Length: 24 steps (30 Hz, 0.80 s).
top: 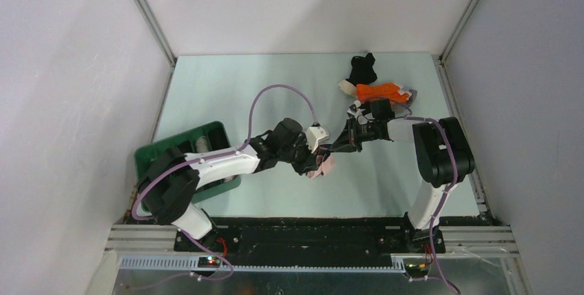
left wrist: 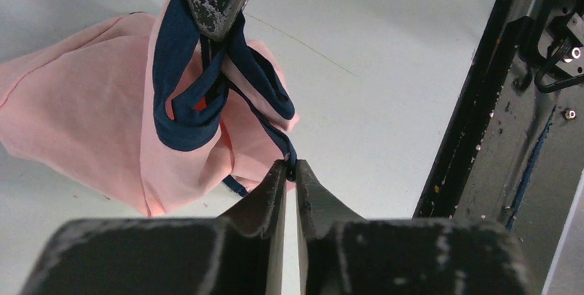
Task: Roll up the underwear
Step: Flatten out the underwear at the center of the board.
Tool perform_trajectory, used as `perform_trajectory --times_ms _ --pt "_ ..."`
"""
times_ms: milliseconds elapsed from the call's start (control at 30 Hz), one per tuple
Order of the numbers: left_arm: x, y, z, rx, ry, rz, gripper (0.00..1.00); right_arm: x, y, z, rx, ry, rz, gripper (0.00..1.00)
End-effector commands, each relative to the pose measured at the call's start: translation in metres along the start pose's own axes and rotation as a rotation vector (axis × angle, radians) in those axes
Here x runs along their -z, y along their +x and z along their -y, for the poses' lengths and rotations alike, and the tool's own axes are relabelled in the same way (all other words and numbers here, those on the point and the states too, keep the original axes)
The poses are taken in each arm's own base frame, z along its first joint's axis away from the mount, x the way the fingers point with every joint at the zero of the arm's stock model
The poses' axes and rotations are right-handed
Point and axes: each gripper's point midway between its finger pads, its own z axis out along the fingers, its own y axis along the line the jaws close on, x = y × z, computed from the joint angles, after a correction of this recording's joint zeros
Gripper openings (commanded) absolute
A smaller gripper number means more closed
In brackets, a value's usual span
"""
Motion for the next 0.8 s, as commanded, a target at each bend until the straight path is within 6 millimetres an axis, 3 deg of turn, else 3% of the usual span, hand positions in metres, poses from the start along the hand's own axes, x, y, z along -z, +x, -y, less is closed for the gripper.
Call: perform_trajectory --times_ms 0,67,100,167,300,433,600,767 --pt "-0.002 -0.019 -0.003 -0.045 -0.015 0.032 0.06 0.006 -0.004 -0.004 0.044 0.003 0.027 0.06" --pt "-0.002 -0.020 -0.004 -0.047 -0.022 0.036 0.01 0.011 -0.007 0.000 0.057 0.034 0.051 0.28" --pt "-0.002 -0.021 -0.003 -0.048 -0.021 0.037 0.00 0.015 -0.009 -0.002 0.083 0.049 0.067 0.46" --pt "-0.002 -0.023 -0.003 -0.053 -0.020 0.041 0.00 0.026 -0.006 0.002 0.068 0.111 0.085 0.63" --pt "-0.004 -0.025 -0.004 -0.051 -0.018 0.043 0.00 0.042 0.014 0.004 0.108 0.188 0.068 0.69" --pt "-0.008 -0.025 -0.003 -0.045 -0.012 0.044 0.00 0.045 0.039 0.006 0.104 0.190 0.039 0.69" --pt "-0.008 -0.027 -0.003 -0.042 -0.009 0.046 0.00 0.041 0.046 -0.010 0.144 0.163 0.037 0.70" --pt "-0.007 -0.025 -0.003 -0.046 -0.011 0.040 0.00 0.026 0.042 -0.012 0.134 0.172 0.041 0.69"
